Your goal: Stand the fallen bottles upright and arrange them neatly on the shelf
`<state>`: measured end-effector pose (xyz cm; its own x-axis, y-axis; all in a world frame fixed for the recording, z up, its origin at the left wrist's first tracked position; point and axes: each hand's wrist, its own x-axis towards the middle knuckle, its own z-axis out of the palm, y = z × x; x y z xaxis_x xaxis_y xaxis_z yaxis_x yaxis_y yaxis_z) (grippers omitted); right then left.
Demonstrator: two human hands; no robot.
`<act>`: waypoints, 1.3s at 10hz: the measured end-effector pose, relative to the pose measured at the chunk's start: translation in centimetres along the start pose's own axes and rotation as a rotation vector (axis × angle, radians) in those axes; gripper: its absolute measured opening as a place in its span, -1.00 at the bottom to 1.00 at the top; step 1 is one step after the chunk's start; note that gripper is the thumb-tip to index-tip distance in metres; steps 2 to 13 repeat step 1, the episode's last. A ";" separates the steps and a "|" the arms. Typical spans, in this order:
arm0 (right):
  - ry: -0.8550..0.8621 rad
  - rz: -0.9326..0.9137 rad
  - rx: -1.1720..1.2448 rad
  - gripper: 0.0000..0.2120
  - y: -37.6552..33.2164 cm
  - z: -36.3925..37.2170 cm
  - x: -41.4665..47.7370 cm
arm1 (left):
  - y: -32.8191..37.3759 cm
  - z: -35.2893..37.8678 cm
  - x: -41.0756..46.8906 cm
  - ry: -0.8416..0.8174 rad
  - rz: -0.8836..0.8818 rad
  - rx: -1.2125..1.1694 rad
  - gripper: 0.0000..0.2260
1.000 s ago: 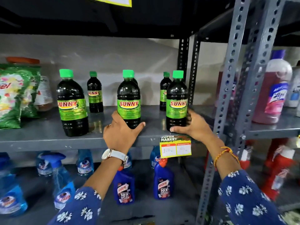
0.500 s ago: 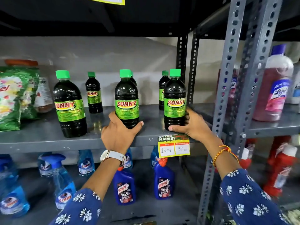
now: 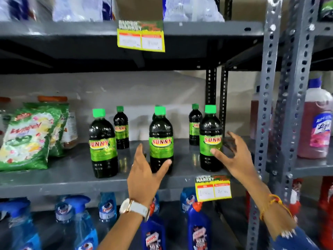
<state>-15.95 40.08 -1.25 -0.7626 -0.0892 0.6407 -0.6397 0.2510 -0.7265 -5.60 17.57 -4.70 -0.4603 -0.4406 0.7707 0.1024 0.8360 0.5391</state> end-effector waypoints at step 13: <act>0.197 -0.269 -0.055 -0.30 -3.5 1.4 -0.3 | -0.9 -2.5 1.6 0.139 0.210 -0.123 -0.39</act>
